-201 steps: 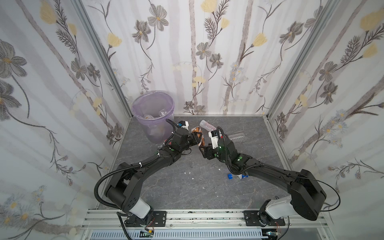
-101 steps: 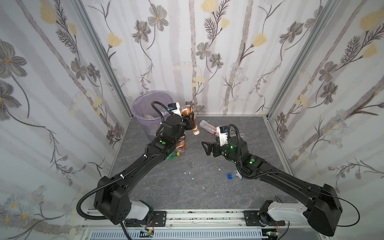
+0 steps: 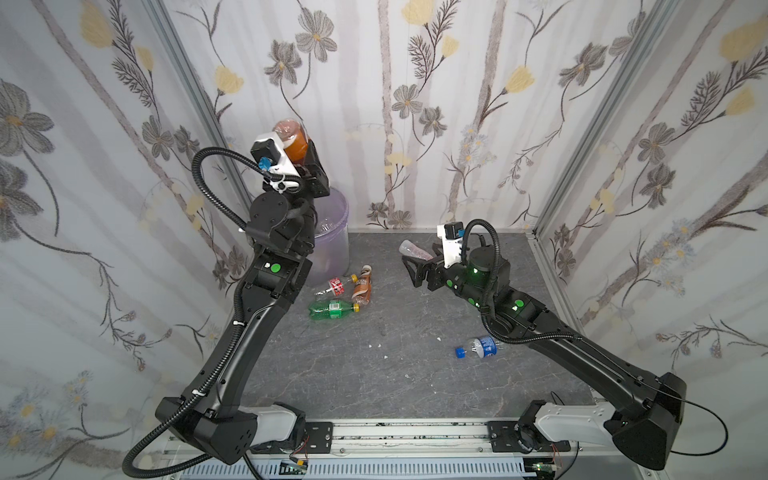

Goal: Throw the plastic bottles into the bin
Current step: 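Carry the Nescafe bottle over the bin with the left gripper and release, then reach the right gripper to the clear white-cap bottle while the left arm returns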

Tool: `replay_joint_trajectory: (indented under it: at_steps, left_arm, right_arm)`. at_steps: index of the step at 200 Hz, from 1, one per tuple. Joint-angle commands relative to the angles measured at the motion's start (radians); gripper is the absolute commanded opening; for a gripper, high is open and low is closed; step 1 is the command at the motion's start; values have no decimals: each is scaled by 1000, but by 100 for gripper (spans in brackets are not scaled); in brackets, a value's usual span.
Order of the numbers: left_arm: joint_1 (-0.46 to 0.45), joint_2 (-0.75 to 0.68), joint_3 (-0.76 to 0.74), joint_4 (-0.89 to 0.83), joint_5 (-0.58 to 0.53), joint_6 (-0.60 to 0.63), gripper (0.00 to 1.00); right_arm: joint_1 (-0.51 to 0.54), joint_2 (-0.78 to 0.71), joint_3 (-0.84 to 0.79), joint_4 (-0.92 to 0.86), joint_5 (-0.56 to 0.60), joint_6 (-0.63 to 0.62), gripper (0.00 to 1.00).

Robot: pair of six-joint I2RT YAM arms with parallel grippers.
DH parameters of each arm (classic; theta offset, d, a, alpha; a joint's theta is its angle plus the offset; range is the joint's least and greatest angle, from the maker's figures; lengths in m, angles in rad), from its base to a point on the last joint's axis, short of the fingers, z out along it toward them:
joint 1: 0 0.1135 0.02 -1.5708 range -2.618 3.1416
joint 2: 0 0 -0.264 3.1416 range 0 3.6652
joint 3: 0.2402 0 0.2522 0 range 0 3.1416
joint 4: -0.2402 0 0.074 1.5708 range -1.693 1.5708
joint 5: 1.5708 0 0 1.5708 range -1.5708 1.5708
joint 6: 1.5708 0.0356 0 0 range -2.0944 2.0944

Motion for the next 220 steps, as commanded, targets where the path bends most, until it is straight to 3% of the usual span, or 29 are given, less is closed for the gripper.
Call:
replay_joint_trajectory:
  at_steps: [1,18,30,35,45,56,67,79,142,220]
  left_arm:
    - [102,46,12,37,18,-52,52]
    - [198,103,-21,4,92,-213,52]
    - [240,165,-50,-26,133,-303,57]
    - [250,194,-52,-55,142,-333,63]
    - [269,265,-35,-129,173,-404,84]
    - [274,314,3,-219,284,-451,100]
    - [268,316,1,-226,405,-484,100]
    - [250,292,-3,-224,443,-514,100]
    - [146,128,-100,-224,469,-567,100]
    - [-109,114,-276,-218,447,-580,100]
  right_arm:
    - [-18,18,26,-34,-4,-23,100]
    - [-34,25,29,-33,-22,-12,100]
    - [-42,31,29,-37,-35,-3,100]
    - [-43,33,29,-38,-39,0,100]
    - [-46,34,25,-41,-47,4,100]
    - [-46,30,17,-45,-50,5,100]
    - [-48,22,3,-43,-47,8,100]
    - [-50,19,-15,-40,-48,11,100]
    - [-88,19,-70,-45,-40,38,100]
    - [-236,25,-151,-123,113,89,100]
